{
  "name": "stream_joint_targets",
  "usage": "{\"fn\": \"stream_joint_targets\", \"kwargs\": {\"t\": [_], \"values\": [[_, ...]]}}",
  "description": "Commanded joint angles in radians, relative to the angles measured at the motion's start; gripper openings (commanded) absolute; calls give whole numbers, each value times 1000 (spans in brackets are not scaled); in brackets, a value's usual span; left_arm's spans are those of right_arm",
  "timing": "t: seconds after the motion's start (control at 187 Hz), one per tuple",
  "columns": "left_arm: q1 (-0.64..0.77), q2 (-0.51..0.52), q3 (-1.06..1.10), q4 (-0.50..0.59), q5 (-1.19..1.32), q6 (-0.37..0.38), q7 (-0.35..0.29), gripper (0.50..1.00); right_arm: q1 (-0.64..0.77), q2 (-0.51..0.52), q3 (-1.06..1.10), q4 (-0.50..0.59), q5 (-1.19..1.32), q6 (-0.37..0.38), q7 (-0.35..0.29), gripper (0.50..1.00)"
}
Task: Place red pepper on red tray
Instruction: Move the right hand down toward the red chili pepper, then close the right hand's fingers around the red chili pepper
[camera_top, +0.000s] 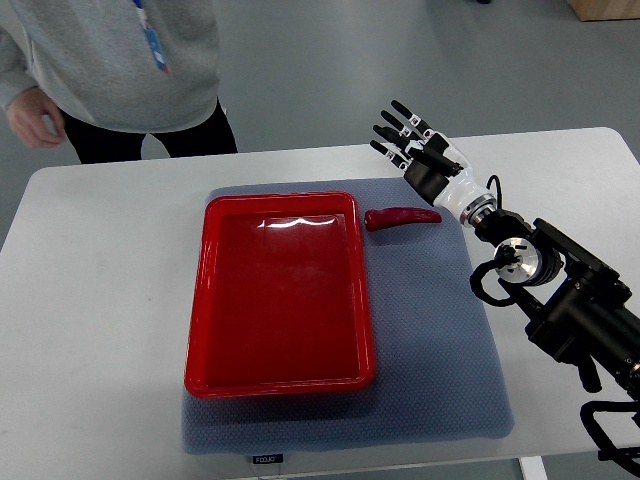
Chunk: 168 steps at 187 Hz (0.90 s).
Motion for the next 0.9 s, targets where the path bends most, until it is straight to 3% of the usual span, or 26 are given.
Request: {"fn": "stream_joint_targets", "kwargs": {"t": [0.0, 0.267, 0.487, 0.604, 0.658, 0.663, 0.717, 0.893], "values": [[0, 0, -1, 0, 0, 0, -1, 1000, 1, 0, -2, 0, -2, 0, 0, 913], [0, 0, -9, 2, 0, 0, -1, 1000, 39, -32, -29, 5, -66, 52, -6, 913], [0, 0, -9, 0, 0, 0, -1, 1000, 243, -258, -348, 11, -535, 98, -18, 911], [0, 0, -4, -2, 0, 0, -1, 1000, 337, -316, -534, 52, -778, 78, -18, 907], [0, 0, -4, -2, 0, 0, -1, 1000, 337, -316, -534, 52, -778, 78, -18, 907], [0, 0, -4, -3, 0, 0, -1, 1000, 363, -319, -598, 67, -861, 31, -23, 905], [0, 0, -4, -5, 0, -2, -1, 1000, 374, -318, -655, 80, -930, -30, -25, 901], [0, 0, -4, -3, 0, -2, -1, 1000, 384, -287, -742, 83, -1014, -164, -66, 895]]}}
